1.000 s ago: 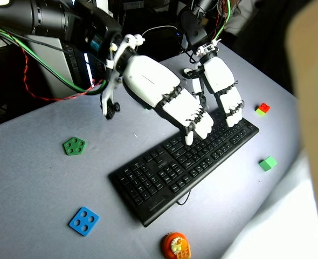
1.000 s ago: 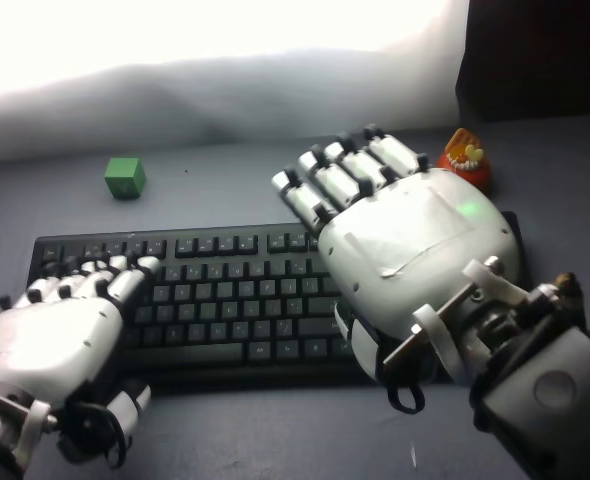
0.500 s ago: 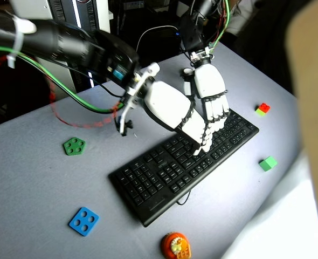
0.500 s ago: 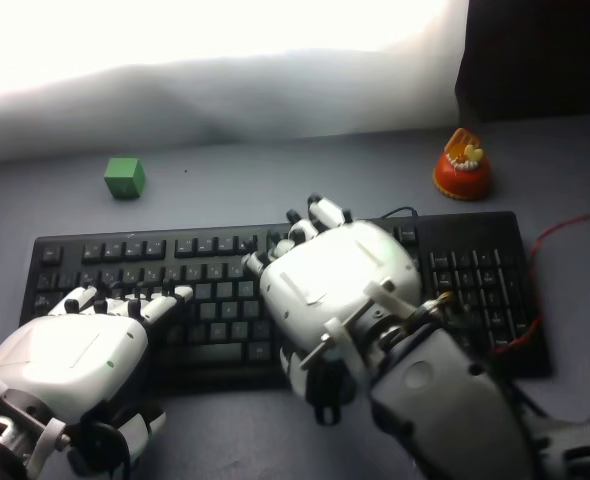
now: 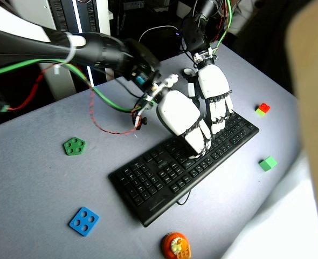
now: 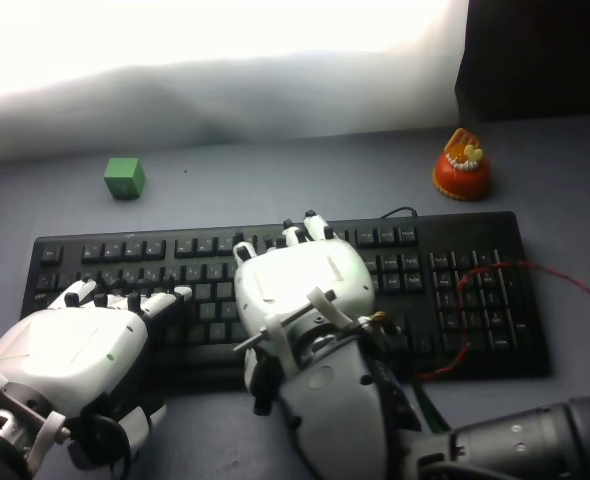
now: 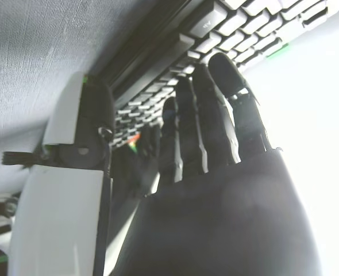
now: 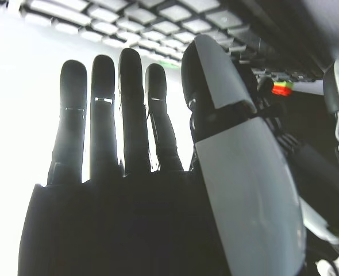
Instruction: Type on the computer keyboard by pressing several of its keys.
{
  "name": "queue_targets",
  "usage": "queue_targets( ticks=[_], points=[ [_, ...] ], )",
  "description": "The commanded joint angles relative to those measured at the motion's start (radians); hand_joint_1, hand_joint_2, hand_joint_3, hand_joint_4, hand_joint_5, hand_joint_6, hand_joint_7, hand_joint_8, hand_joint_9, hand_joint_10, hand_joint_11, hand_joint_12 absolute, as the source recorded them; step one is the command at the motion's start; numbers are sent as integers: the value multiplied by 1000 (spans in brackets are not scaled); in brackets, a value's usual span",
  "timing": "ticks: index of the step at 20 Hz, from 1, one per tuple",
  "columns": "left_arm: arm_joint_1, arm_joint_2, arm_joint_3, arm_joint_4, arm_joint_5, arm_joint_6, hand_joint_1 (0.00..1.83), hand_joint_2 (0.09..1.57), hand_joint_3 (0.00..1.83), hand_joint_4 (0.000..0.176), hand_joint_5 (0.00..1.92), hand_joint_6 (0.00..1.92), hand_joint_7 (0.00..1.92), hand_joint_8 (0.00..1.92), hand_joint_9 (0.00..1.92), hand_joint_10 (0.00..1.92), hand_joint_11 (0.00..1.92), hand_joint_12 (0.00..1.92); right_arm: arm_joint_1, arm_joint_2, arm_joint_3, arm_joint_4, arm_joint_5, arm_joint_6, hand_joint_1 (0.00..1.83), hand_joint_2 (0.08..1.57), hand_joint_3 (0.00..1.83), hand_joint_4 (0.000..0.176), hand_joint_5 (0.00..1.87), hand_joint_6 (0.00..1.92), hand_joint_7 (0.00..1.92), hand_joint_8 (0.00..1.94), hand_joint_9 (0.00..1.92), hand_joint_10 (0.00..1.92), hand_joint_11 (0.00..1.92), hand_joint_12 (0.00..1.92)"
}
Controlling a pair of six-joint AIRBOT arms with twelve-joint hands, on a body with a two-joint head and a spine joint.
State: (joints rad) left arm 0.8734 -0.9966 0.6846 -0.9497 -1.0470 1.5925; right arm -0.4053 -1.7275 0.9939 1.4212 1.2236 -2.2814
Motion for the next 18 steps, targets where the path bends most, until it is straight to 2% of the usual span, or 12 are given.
queue_targets(
  ticks=[1, 3, 5, 6, 8, 10, 12, 14, 15, 16, 17, 18],
  points=[
    [-6, -1, 1, 38, -74, 3, 1096, 1257, 0, 4, 290, 14, 358, 3, 215, 411, 0, 1464, 9, -5, 5, -72, 33, 4, 999, 1235, 3, 0, 219, 414, 496, 79, 129, 1033, 0, 1537],
    [0, 2, 1, 38, -73, 3, 1106, 1249, 0, 0, 386, 39, 351, 1, 135, 516, 0, 1353, 10, -27, 31, -72, 32, 11, 952, 1259, 6, 0, 369, 440, 468, 66, 109, 928, 0, 1468],
    [9, 4, 5, 38, -73, -2, 1118, 1231, 0, 0, 625, 73, 387, 5, 129, 394, 0, 1251, 10, -42, 54, -72, 28, 11, 976, 1219, 0, 0, 710, 351, 531, 43, 121, 715, 0, 1369],
    [9, 5, 8, 38, -73, -2, 1118, 1243, 1, 0, 706, 70, 416, 7, 154, 321, 0, 1171, 11, -46, 60, -72, 26, 11, 1003, 1247, 1, 0, 718, 1163, 550, 32, 89, 652, 0, 1297],
    [7, 6, 11, 38, -73, -2, 1083, 1256, 3, 0, 497, 8, 444, 4, 221, 224, 0, 1052, 13, -50, 66, -72, 26, 12, 950, 1281, 7, 0, 490, 584, 575, 18, 184, 528, 0, 1098],
    [7, 10, 10, 43, -73, -2, 1050, 1307, 14, 0, 239, 0, 457, 2, 273, 169, 0, 1049, 13, -53, 69, -73, 26, 12, 967, 1283, 0, 0, 397, 361, 641, 16, 354, 510, 0, 1175],
    [8, 12, 11, 56, -73, -3, 1029, 1298, 4, 0, 300, 30, 489, 8, 306, 157, 0, 1122, 13, -54, 70, -74, 26, 13, 919, 1294, 3, 0, 413, 281, 570, 0, 344, 586, 0, 1316],
    [8, 13, 11, 56, -73, -7, 1082, 1286, 0, 0, 720, 95, 459, 3, 288, 95, 0, 1086, 10, -55, 71, -82, 24, 19, 921, 1281, 0, 0, 697, 248, 492, 0, 158, 574, 0, 1312],
    [9, 14, 11, 56, -73, -7, 1083, 1256, 5, 0, 728, 1084, 488, 5, 291, 83, 0, 1131, 8, -57, 73, -86, 23, 21, 981, 1257, 20, 0, 708, 1151, 503, 6, 120, 579, 0, 1317],
    [11, 15, 11, 56, -73, -8, 1068, 1279, 4, 0, 680, 1363, 480, 1, 258, 65, 0, 1111, 8, -59, 74, -86, 23, 22, 982, 1280, 9, 0, 676, 1389, 526, 12, 128, 569, 0, 1251],
    [12, 15, 11, 56, -73, -8, 1068, 1305, 11, 0, 494, 779, 473, 14, 265, 62, 0, 992, 8, -61, 76, -86, 23, 25, 955, 1325, 4, 0, 605, 1529, 548, 13, 188, 549, 0, 1176],
    [14, 16, 12, 56, -73, -10, 1087, 1308, 6, 0, 387, 412, 453, 5, 273, 51, 0, 940, 9, -63, 77, -88, 24, 29, 937, 1344, 2, 0, 576, 1578, 569, 15, 263, 554, 0, 1218]
  ],
)
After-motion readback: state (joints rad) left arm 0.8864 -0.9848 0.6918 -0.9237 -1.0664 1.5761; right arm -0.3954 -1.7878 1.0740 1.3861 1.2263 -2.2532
